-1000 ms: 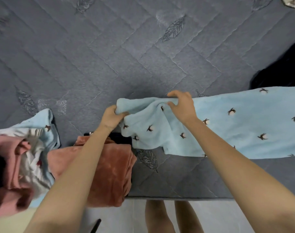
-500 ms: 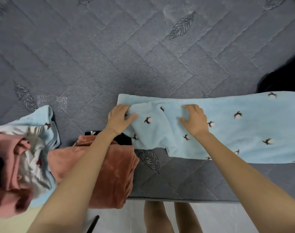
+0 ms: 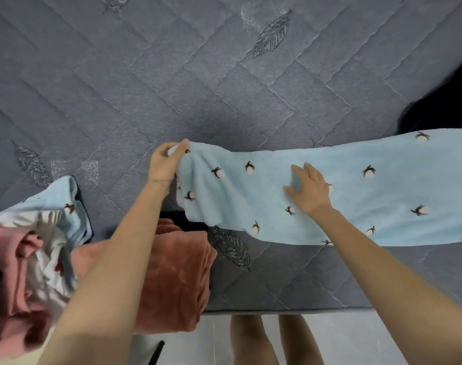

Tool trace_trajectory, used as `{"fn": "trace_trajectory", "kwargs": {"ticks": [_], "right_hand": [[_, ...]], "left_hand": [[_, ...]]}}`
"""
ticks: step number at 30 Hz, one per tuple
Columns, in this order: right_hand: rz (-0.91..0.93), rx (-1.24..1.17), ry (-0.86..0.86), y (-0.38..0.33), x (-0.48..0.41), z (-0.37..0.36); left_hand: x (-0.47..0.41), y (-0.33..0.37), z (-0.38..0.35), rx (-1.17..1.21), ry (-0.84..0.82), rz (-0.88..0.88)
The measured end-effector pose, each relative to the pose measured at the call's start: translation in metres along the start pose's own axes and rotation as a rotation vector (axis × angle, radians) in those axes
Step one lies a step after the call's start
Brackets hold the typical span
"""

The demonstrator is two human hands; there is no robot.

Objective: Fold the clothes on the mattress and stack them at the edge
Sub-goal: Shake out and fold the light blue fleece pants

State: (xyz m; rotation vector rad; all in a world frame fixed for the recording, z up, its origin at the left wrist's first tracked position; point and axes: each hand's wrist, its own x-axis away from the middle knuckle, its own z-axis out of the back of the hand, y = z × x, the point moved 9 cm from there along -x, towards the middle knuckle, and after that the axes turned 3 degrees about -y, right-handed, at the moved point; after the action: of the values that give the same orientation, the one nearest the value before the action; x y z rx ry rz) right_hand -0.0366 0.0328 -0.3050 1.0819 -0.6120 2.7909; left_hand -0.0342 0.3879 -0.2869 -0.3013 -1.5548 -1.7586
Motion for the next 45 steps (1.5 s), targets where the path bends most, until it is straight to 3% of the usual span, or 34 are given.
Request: {"fn": "trace_trajectory", "kwargs": {"ticks": [3, 7, 13, 16, 19, 23, 25, 27, 30, 32, 33, 35, 39, 45], "right_hand": [[0.041, -0.015, 0.041, -0.008, 0.003, -0.003], [0.197, -0.062, 0.063, -0.04, 0.014, -0.016], [0.547, -0.058, -0.009, -0.119, 0.047, -0.051], [0.564, -0.048, -0.109, -0.145, 0.057, -0.077], [0.487, -0.077, -0.16, -0.153, 0.057, -0.092], [0.433, -0.136, -0.022, -0.159, 0.055, -0.084], [0.393, -0.273, 0.035, -0.161, 0.056, -0.076], [0.415, -0.384, 0.03, -0.173, 0.062, -0.073], [0.492, -0.423, -0.254, -0.202, 0.075, -0.102], [0.488, -0.279, -0.491, -0.206, 0.084, -0.134], [0.479, -0.207, -0.526, -0.202, 0.084, -0.142], [0.46, -0.187, -0.423, -0.187, 0.076, -0.132], [0.378, -0.129, -0.022, -0.132, 0.06, -0.07], [0.199, 0.07, 0.166, -0.023, 0.041, 0.009]], "left_hand": [[0.002, -0.039, 0.015, -0.309, 0.107, 0.164], [0.02, -0.079, -0.004, -0.268, -0.138, 0.37], [0.041, -0.071, -0.028, -0.25, -0.463, 0.292], [0.041, -0.047, -0.028, -0.317, -0.483, 0.079], [0.046, -0.037, -0.03, -0.295, -0.496, -0.023], [0.043, -0.039, -0.016, -0.513, -0.361, -0.144], [0.041, -0.046, -0.001, -0.683, -0.236, -0.135], [0.039, -0.047, 0.015, -0.699, -0.097, -0.109], [0.038, -0.037, 0.028, -0.465, 0.032, -0.111], [0.039, -0.026, 0.035, -0.368, 0.122, -0.139], [0.039, -0.022, 0.038, -0.336, 0.152, -0.142], [0.04, -0.014, 0.036, -0.384, 0.151, -0.148], [0.054, 0.007, -0.005, -0.701, 0.072, -0.303], [0.089, 0.018, -0.12, -1.06, -0.068, -0.462]]}}
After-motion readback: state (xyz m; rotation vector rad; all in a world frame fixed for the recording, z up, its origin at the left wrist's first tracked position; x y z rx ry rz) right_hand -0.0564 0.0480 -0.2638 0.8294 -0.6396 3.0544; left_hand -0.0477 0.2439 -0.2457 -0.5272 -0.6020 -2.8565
